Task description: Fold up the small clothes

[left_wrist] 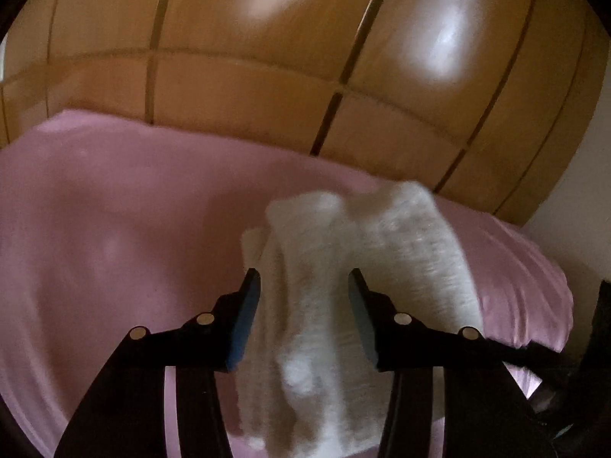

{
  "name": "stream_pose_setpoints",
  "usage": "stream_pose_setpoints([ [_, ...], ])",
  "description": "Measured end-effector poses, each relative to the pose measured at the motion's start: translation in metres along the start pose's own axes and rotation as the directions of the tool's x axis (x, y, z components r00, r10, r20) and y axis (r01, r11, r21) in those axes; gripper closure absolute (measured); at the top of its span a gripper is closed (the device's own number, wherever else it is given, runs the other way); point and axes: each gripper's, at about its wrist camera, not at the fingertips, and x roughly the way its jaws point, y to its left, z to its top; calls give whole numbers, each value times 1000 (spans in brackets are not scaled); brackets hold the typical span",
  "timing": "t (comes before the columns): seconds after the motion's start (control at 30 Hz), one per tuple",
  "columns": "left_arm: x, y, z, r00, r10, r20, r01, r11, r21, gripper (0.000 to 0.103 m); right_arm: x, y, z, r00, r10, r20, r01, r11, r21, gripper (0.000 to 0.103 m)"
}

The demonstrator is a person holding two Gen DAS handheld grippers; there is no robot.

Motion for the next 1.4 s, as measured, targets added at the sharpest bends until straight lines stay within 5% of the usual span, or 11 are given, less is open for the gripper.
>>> stream_pose_setpoints([
  [0.27,13,-32,-8,1000,28,9,-29,993,118,48,14,-56,61,989,-139,55,133,985,114,47],
  [0.6,24,-37,-26,997,79,-11,-75,980,185,48,78,-68,68,987,-156,-48,161,979,125,47],
  [1.03,24,-22,-41,994,104,-15,-100,981,166,46,93,-46,58,979,-201,-33,203,975,88,25],
  [1.1,25,-14,-43,990,141,-29,-136,982,129,30,92,-45,56,980,-196,-28,198,977,80,18],
  [1.2,29,7,-46,992,96,-83,-94,995,24,28,79,-52,52,987,-158,-15,159,981,112,8],
  [1.4,31,27,-49,992,45,-115,-52,997,-61,25,43,-76,13,996,-86,-18,88,973,214,5],
])
